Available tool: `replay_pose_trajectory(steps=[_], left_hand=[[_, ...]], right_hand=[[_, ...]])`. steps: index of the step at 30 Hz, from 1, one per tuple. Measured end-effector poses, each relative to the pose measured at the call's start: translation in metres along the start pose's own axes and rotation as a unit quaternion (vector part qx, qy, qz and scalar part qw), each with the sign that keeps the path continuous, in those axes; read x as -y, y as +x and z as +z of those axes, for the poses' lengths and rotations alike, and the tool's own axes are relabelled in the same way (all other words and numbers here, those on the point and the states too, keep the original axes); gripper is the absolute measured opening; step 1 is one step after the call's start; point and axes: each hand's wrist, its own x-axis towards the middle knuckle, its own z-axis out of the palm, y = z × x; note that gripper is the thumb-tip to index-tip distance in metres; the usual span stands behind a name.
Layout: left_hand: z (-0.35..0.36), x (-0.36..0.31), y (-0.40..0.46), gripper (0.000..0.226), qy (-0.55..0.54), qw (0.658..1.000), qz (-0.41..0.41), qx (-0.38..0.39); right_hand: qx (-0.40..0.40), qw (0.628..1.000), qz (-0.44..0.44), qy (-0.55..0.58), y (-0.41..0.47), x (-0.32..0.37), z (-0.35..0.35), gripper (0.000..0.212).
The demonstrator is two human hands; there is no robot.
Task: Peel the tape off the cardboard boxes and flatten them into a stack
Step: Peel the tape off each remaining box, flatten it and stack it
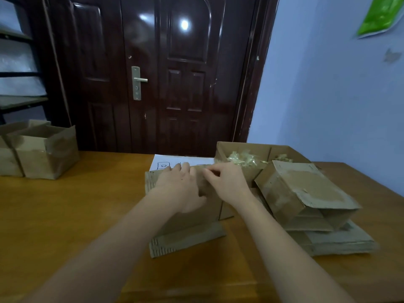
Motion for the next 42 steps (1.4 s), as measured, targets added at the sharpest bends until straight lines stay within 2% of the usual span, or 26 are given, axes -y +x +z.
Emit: replay_pose_trajectory(steps=[3,6,8,10,13,16,20,22,24,26,29,31,33,35,39,42], left_hand=[[0.008,-0.006,0.007,0.082,-0.047,0.998,-0.013,-0.033],[0.019,0.001,0.012,0.079,-0.068,0.995,-0.008,-0.066],[0.023,0.005,0.014,0.077,-0.061,0.996,0.006,-0.070],[0.023,0.011,0.016,0.078,-0.050,0.996,0.020,-0.068],[0.022,0.023,0.016,0.082,-0.039,0.997,0.038,-0.061],[0.022,0.029,0.015,0.085,-0.027,0.997,0.049,-0.058],[0.026,0.029,0.015,0.087,-0.028,0.996,0.051,-0.070],[0.028,0.030,0.016,0.089,-0.028,0.995,0.052,-0.078],[0.030,0.031,0.018,0.090,-0.029,0.995,0.053,-0.079],[0.031,0.031,0.020,0.091,-0.028,0.995,0.055,-0.083],[0.034,0.032,0.020,0.094,-0.031,0.994,0.058,-0.088],[0.035,0.033,0.020,0.096,-0.031,0.994,0.058,-0.089],[0.036,0.034,0.021,0.097,-0.032,0.994,0.060,-0.091],[0.037,0.034,0.021,0.097,-0.030,0.993,0.062,-0.092],[0.039,0.034,0.023,0.097,-0.028,0.993,0.059,-0.097],[0.039,0.034,0.022,0.095,-0.034,0.993,0.059,-0.100]], right_hand=[[-0.026,0.998,0.030,0.056,0.001,0.001,0.006,0.032],[-0.025,0.983,0.142,0.109,0.002,-0.008,0.009,0.041],[-0.019,0.959,0.200,0.200,0.003,-0.012,0.011,0.027],[-0.053,0.945,0.220,0.238,0.005,-0.014,0.013,0.008],[-0.101,0.926,0.250,0.265,0.006,-0.021,0.014,0.005],[-0.127,0.951,0.206,0.193,0.002,-0.026,0.016,0.008],[-0.162,0.984,0.074,0.018,-0.006,-0.023,0.021,0.012],[-0.134,0.989,0.055,0.030,-0.005,-0.023,0.016,0.017],[-0.096,0.987,0.069,0.107,-0.002,-0.023,0.008,0.017],[-0.073,0.971,0.102,0.201,0.000,-0.023,0.005,0.018],[-0.045,0.922,0.191,0.333,0.002,-0.027,0.007,0.023],[-0.063,0.889,0.240,0.384,0.004,-0.031,0.006,0.022],[-0.120,0.860,0.272,0.415,0.006,-0.037,0.004,0.023],[-0.162,0.864,0.280,0.385,0.007,-0.045,0.004,0.026],[-0.181,0.921,0.252,0.234,0.016,-0.061,0.008,0.020],[-0.196,0.948,0.211,0.138,0.032,-0.069,0.004,0.012]])
